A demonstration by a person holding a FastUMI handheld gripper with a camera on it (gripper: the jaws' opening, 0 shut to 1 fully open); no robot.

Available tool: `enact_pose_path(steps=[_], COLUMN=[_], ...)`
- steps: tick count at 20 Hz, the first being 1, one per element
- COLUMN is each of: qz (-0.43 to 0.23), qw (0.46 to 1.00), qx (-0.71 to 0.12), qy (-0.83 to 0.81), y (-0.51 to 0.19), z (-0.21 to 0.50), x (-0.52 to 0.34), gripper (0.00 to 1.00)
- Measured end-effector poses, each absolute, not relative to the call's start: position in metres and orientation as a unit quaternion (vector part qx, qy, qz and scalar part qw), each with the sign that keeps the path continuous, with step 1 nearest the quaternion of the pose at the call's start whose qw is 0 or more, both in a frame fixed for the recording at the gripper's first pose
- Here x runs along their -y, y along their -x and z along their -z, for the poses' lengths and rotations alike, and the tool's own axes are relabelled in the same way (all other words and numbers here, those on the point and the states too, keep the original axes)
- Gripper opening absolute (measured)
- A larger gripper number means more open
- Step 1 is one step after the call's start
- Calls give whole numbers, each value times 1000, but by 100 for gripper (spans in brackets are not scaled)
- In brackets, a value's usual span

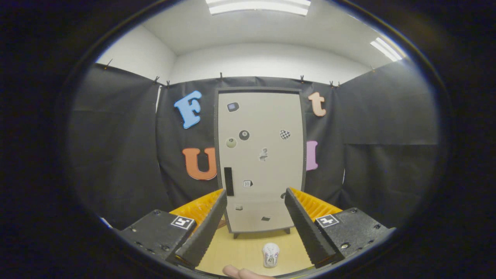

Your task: Open the shoe cabinet door, grab the shoes and put them into the shoe cabinet, then close the shoe cabinet door.

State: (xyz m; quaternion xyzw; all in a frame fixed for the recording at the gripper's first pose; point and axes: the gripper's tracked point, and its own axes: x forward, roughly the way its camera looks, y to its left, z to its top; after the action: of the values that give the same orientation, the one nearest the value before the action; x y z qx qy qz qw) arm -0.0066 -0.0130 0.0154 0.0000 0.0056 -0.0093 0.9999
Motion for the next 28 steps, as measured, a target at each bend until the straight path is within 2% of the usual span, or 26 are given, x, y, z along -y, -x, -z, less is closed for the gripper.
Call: enact_pose_path(steps=[12,18,28], qz=[22,-8,-86], qw=[1000,1000,994], qx=[9,-20,-64], qy=[0,-8,21], y=[-23,-96,-252], z=[-12,11,54], x=[30,28,-34], gripper=[99,99,99])
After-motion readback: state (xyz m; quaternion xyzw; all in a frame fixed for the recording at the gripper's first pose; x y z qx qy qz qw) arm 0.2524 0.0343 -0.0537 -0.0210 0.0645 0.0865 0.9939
